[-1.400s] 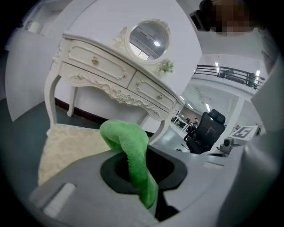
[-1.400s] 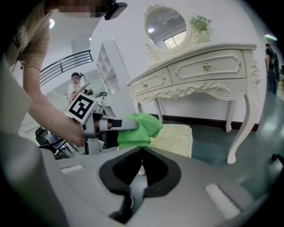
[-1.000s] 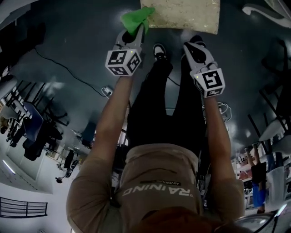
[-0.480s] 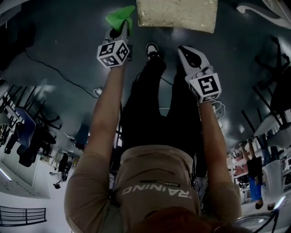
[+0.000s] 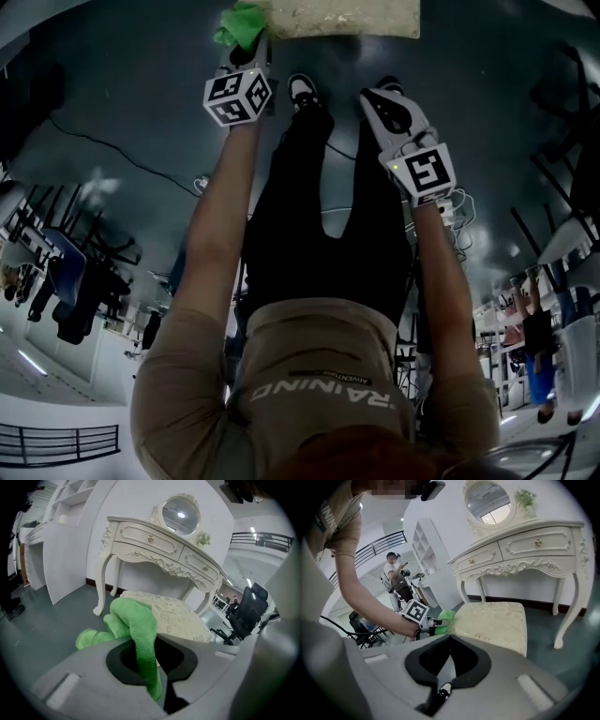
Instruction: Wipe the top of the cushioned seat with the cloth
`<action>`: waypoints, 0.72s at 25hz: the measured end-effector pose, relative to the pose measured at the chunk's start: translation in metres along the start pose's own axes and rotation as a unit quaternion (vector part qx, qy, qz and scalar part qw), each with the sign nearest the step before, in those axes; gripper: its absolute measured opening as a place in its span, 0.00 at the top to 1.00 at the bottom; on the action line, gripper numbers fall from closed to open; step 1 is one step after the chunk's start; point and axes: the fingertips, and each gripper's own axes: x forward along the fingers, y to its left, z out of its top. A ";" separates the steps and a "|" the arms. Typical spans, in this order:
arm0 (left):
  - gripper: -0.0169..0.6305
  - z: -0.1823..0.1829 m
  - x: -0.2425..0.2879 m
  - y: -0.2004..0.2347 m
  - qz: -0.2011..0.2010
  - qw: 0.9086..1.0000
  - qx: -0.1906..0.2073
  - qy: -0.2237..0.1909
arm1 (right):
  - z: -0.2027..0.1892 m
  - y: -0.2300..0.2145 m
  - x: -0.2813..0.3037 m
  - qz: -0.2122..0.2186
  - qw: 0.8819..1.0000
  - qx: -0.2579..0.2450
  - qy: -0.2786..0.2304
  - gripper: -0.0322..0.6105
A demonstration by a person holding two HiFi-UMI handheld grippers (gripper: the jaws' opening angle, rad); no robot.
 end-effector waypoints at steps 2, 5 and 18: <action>0.90 -0.001 0.005 -0.015 0.001 1.000 0.000 0.000 | -0.008 -0.009 -0.014 0.000 1.000 0.010 -0.003 0.95; 0.90 0.000 0.017 -0.044 -0.005 1.000 0.005 0.001 | -0.020 -0.028 -0.034 -0.001 1.000 0.022 -0.001 0.95; 0.90 -0.002 0.075 -0.198 -0.065 0.997 0.030 0.015 | -0.035 -0.112 -0.107 -0.017 0.999 0.036 -0.010 0.95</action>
